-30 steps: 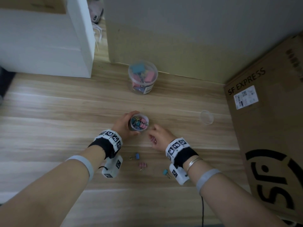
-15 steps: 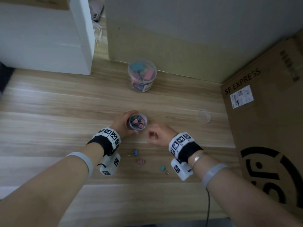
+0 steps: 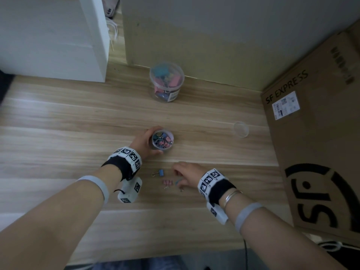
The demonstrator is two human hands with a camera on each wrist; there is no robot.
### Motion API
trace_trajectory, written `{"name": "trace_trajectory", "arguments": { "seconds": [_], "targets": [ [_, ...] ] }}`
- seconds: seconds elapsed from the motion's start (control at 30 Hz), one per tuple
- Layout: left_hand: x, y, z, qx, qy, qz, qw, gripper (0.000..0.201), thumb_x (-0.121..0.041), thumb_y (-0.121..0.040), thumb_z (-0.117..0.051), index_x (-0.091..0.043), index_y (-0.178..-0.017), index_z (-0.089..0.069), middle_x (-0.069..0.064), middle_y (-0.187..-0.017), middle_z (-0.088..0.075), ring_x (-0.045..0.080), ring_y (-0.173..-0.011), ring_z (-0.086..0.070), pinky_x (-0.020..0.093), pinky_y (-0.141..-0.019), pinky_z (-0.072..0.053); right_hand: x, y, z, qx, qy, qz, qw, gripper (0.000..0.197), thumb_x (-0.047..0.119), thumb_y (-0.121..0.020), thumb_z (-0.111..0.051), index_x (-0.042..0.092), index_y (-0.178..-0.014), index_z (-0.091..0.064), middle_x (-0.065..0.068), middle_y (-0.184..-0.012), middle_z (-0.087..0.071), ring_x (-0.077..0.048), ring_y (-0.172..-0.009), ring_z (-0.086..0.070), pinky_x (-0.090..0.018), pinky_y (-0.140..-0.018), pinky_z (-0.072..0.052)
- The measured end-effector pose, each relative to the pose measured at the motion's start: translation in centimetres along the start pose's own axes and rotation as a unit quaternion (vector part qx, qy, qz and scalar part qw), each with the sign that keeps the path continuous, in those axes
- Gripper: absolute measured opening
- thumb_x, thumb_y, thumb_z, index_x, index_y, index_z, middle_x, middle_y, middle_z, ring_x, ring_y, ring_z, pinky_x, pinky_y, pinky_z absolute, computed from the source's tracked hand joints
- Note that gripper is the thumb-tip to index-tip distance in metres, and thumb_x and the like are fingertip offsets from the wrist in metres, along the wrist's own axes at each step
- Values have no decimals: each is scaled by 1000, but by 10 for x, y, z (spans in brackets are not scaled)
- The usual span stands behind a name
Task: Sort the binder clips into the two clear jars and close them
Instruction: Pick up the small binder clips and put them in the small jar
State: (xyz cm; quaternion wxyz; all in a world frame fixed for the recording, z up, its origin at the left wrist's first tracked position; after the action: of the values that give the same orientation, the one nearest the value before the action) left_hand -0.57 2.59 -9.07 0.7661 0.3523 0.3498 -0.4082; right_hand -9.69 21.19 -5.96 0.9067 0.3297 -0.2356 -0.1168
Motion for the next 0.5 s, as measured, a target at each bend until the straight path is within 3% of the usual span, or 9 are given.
{"name": "trace_trajectory", "arguments": {
  "seconds": [0.1, 0.2, 0.27, 0.37, 0.5],
  "targets": [
    [1, 1, 1, 8, 6, 1, 1000, 85, -11, -58, -84, -12, -131, -41, 18, -130, -51, 31, -117, -53, 45, -100, -47, 17, -7, 1, -48, -18, -12, 999, 66, 49, -79, -64, 18, -131, -38, -6, -130, -43, -26, -105, -55, -38, -84, -50],
    [5, 2, 1, 10, 8, -2, 1000, 86, -12, -57, -84, -14, -131, -40, 15, -130, -51, 29, -117, -53, 42, -99, -48, 29, -15, -5, -15, 51, 12, 998, 84, 47, -68, -75, 24, -136, -31, -7, -133, -36, -29, -105, -52, -44, -84, -52],
    [6, 2, 1, 10, 12, -2, 1000, 87, -12, -57, -85, -14, -131, -40, 15, -131, -51, 29, -117, -54, 43, -99, -48, 35, -19, -7, -10, 94, 26, 995, 76, 37, -69, -77, 25, -133, -37, -10, -130, -37, -31, -106, -51, -45, -84, -52],
    [6, 2, 0, 9, 8, -1, 1000, 88, -11, -58, -85, -13, -133, -39, 15, -131, -51, 28, -117, -54, 41, -100, -48, 37, -19, -3, -30, 94, 52, 994, 47, 22, -82, -66, 23, -125, -46, -13, -125, -39, -33, -103, -50, -44, -80, -51],
    [8, 1, -1, 9, 5, 5, 1000, 88, -13, -58, -84, -15, -133, -38, 15, -132, -51, 29, -117, -53, 41, -100, -47, 31, -18, 1, -42, 78, 56, 995, 26, 15, -85, -59, 19, -110, -56, -12, -118, -43, -33, -99, -48, -44, -77, -51]
  ]
}}
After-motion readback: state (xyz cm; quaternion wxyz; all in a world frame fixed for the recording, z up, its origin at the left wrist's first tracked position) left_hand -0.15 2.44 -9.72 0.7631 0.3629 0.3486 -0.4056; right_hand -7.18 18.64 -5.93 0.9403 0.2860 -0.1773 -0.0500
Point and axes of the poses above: each hand's wrist, its own y-axis away from the middle knuckle, its own z-axis out of the back of the hand, x = y × z, the point moved 1 cm from there along -y, towards the middle knuckle
